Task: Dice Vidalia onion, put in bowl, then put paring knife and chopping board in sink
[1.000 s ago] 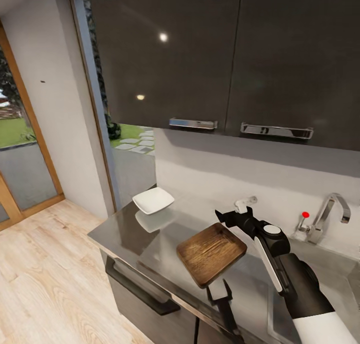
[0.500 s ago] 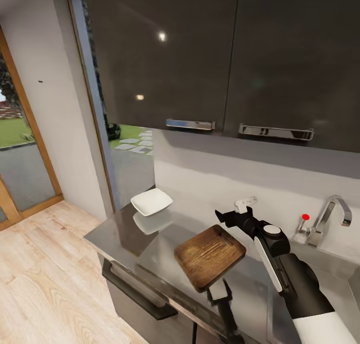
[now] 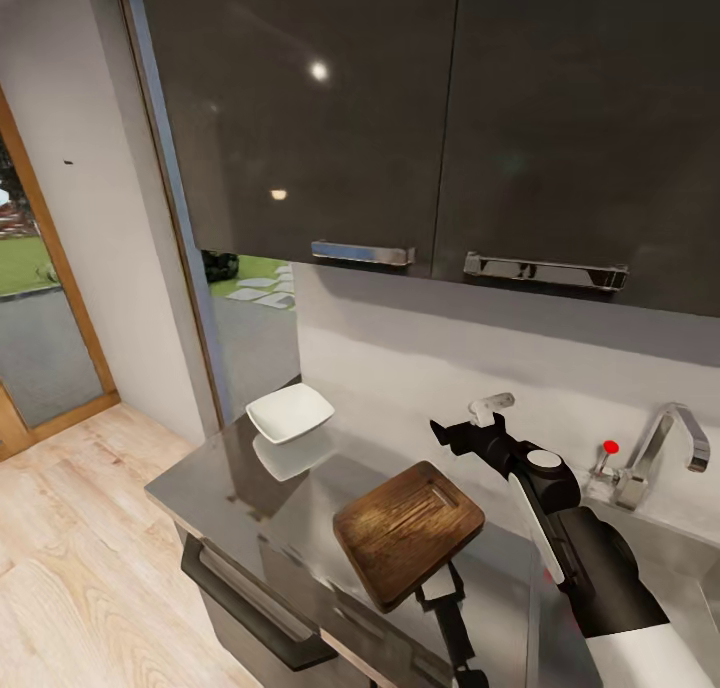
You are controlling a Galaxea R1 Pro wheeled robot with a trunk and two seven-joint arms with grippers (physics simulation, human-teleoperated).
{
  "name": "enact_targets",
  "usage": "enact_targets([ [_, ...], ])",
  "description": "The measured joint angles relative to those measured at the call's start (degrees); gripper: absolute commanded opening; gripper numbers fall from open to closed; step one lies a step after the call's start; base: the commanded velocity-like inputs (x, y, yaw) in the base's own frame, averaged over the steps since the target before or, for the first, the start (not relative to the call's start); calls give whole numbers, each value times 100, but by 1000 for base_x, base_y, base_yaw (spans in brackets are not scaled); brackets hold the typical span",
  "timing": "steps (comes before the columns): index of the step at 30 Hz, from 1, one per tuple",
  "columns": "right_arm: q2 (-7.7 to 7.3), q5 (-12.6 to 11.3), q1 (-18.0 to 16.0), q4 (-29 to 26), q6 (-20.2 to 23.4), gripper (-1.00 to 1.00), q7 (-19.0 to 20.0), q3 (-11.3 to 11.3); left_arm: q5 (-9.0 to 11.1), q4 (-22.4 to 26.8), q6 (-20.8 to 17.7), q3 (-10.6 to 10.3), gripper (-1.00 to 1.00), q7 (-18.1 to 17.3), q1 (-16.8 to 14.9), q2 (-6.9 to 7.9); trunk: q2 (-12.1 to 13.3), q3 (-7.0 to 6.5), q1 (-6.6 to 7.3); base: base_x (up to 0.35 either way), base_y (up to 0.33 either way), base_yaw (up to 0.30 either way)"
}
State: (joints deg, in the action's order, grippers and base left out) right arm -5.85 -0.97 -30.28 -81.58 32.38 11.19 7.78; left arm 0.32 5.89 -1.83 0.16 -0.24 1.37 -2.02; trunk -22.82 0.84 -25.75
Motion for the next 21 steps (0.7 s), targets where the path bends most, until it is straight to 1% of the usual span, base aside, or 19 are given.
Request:
enact_targets([
  [5,0,5,0,12,25,100,-9,-8,0,0,0,0,100,0,0,0,0,0,0,0,0,0],
  [8,0,10,-2,23,159,100,-18,-14,0,0,0,0,100,0,0,0,0,0,0,0,0,0],
  [10,0,14,-15,25,413,100,-31,-12,0,0,0,0,100,0,0,0,0,0,0,0,0,0],
  [11,0,18,-35,25,658,100,-37,-11,0,0,0,-3,100,0,0,0,0,0,0,0,0,0],
  [13,0,19,-76,25,948,100,-40,-10,0,0,0,-5,100,0,0,0,0,0,0,0,0,0],
  [14,0,21,-121,28,1229,100,-44,-10,0,0,0,-6,100,0,0,0,0,0,0,0,0,0],
  [16,0,22,-160,33,1493,100,-46,-11,0,0,0,-7,100,0,0,-1,0,0,0,0,0,0],
  [17,0,22,-195,37,1696,100,-46,-11,0,0,0,-7,100,0,0,-3,0,0,0,0,0,0],
  [19,1,23,-259,39,1931,100,-44,-11,0,0,0,-8,100,0,0,-3,0,0,0,0,0,0],
  [21,1,23,-302,42,2061,100,-45,-11,0,0,0,-8,100,0,0,-5,0,0,0,0,0,0],
])
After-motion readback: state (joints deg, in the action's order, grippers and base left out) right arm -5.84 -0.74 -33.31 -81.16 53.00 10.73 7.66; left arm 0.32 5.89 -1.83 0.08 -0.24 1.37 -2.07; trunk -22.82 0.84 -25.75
